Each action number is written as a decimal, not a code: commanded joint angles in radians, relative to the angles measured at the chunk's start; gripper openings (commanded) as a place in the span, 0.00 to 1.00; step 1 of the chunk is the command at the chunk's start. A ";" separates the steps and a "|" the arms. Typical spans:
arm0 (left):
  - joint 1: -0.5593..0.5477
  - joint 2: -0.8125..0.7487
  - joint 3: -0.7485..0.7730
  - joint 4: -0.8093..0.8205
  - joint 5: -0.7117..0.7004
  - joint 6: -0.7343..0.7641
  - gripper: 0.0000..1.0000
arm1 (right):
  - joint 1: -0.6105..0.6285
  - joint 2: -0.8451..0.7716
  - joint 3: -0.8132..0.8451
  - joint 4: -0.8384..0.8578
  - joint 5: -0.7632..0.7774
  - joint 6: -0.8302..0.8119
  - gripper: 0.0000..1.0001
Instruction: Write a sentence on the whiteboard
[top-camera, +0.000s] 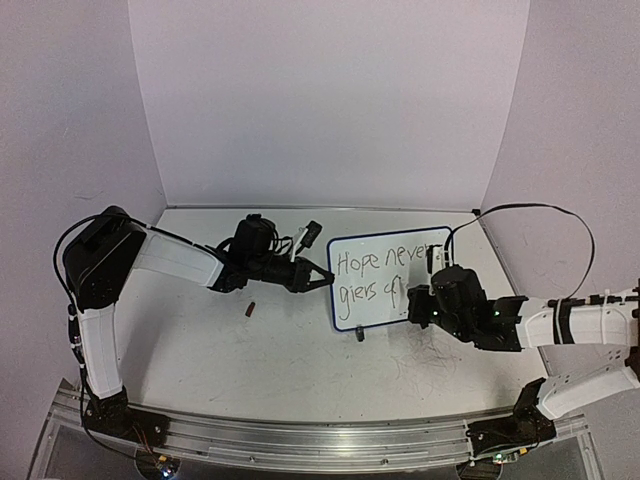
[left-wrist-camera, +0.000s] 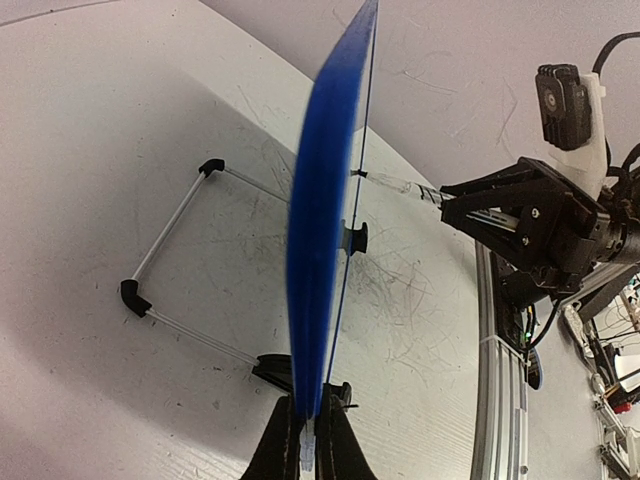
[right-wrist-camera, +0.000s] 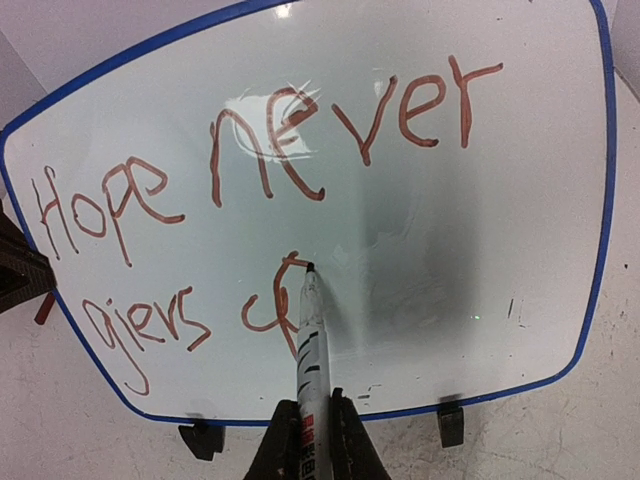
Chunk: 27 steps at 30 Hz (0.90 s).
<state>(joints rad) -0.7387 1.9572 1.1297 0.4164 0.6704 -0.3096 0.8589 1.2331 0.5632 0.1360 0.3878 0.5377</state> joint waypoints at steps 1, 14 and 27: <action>0.009 -0.054 -0.010 -0.015 0.005 0.015 0.00 | -0.002 -0.005 -0.006 -0.033 0.009 0.029 0.00; 0.009 -0.046 -0.002 -0.015 0.007 0.011 0.00 | -0.001 -0.016 -0.031 -0.028 -0.024 0.047 0.00; 0.009 -0.055 -0.008 -0.019 0.002 0.012 0.00 | 0.010 0.029 -0.003 0.053 -0.068 0.029 0.00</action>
<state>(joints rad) -0.7387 1.9572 1.1297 0.4164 0.6700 -0.3096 0.8647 1.2365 0.5354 0.1444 0.3337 0.5758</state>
